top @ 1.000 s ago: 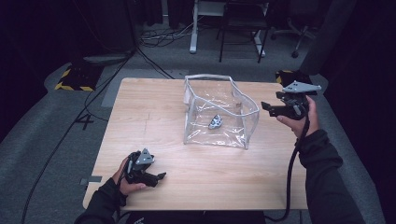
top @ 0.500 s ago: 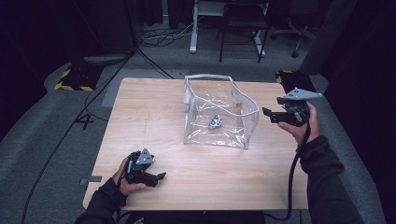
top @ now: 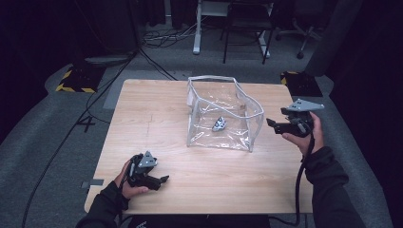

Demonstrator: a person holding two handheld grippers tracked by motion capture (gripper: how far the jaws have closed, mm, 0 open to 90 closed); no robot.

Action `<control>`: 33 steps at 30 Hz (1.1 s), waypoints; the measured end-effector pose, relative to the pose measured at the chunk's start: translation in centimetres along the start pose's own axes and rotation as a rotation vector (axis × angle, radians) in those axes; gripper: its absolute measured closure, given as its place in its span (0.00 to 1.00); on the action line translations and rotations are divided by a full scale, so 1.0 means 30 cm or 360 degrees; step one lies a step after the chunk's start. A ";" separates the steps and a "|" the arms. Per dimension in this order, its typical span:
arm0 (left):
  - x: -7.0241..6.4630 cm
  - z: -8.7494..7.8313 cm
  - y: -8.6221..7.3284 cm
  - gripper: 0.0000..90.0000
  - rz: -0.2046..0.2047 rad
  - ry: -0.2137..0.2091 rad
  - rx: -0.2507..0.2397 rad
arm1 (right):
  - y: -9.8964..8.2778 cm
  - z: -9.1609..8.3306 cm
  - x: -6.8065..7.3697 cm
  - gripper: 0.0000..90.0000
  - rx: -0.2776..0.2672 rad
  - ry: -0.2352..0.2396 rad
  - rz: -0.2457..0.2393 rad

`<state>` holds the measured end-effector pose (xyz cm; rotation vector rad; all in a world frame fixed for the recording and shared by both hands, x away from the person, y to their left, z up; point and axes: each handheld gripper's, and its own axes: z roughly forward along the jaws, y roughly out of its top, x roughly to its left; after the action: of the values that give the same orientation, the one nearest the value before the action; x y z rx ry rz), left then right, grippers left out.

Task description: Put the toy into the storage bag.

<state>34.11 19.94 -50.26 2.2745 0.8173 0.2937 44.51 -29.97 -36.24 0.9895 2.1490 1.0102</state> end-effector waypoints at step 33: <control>0.000 0.000 0.000 0.17 0.0002 0.0000 -0.0001 | -0.186 0.023 0.068 0.30 0.0118 0.0019 -0.0030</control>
<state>34.12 19.94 -50.25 2.2741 0.8159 0.2944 41.75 -30.53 -41.50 0.9978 2.2159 0.9358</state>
